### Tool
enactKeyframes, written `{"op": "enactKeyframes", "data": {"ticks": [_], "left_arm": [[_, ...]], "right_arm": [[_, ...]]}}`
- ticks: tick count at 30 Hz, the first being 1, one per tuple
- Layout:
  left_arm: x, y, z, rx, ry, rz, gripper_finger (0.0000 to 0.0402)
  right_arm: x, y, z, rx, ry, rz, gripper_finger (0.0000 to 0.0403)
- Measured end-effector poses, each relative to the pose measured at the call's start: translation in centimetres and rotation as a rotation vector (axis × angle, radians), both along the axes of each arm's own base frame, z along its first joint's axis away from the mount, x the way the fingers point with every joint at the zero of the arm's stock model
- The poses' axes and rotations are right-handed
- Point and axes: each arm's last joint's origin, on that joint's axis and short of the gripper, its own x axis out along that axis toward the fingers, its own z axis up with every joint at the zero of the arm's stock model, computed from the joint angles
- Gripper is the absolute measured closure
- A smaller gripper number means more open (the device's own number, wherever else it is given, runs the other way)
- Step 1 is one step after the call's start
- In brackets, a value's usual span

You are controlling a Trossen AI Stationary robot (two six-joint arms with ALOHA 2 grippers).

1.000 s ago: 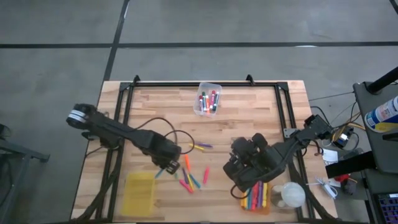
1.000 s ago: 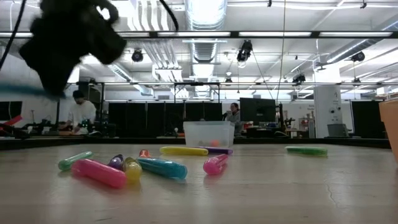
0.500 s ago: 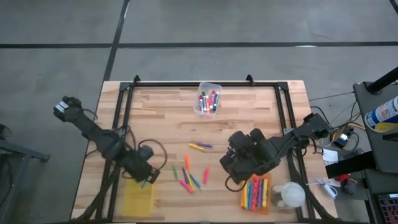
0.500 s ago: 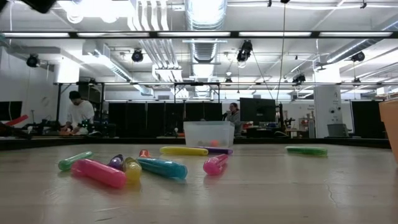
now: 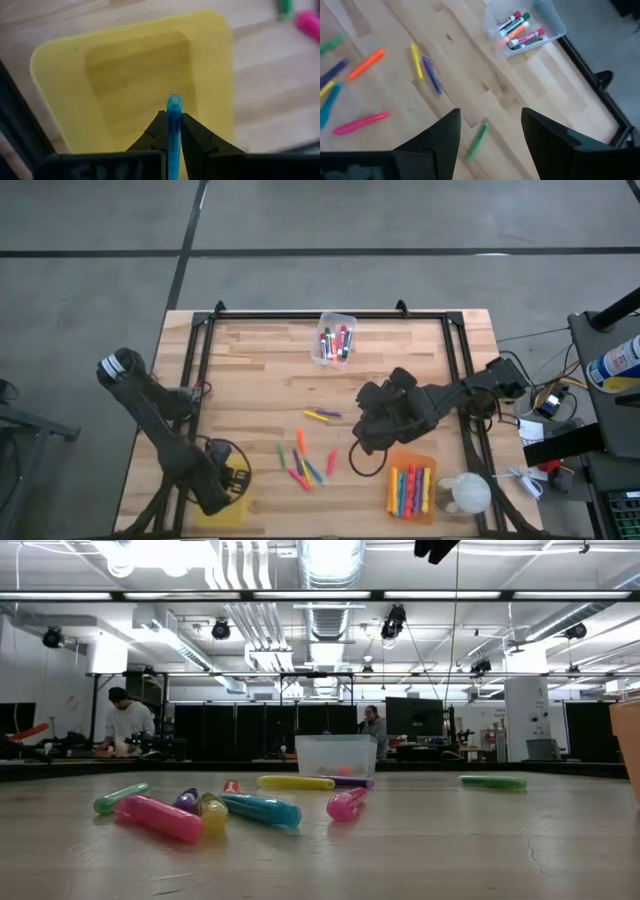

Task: Pick & Place Markers
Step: Put the blue highlighter into the yellow bin, then put the top green highlighter into the yellow bin

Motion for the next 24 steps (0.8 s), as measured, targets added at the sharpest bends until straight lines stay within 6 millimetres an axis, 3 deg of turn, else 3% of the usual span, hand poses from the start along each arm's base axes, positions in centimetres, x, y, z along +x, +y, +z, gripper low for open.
{"op": "enactKeyframes", "data": {"ticks": [8,13,18,24], "left_arm": [[0.9,-0.5,-1.9,0.000,0.117,0.088,0.0371],[1.2,-0.6,-2.4,-0.026,0.103,0.083,0.0322],[0.9,-0.3,-2.1,-0.034,0.096,0.082,0.0277],[0.7,0.7,0.1,-0.003,-0.076,0.046,0.0271]], "right_arm": [[0.2,-0.4,0.0,-0.023,0.034,0.050,0.0200],[0.4,-0.4,0.0,-0.024,0.028,0.063,0.0200],[0.5,-0.6,-0.1,-0.023,0.027,0.054,0.0200],[0.8,-1.8,-1.6,0.015,0.077,-0.015,0.0200]]}}
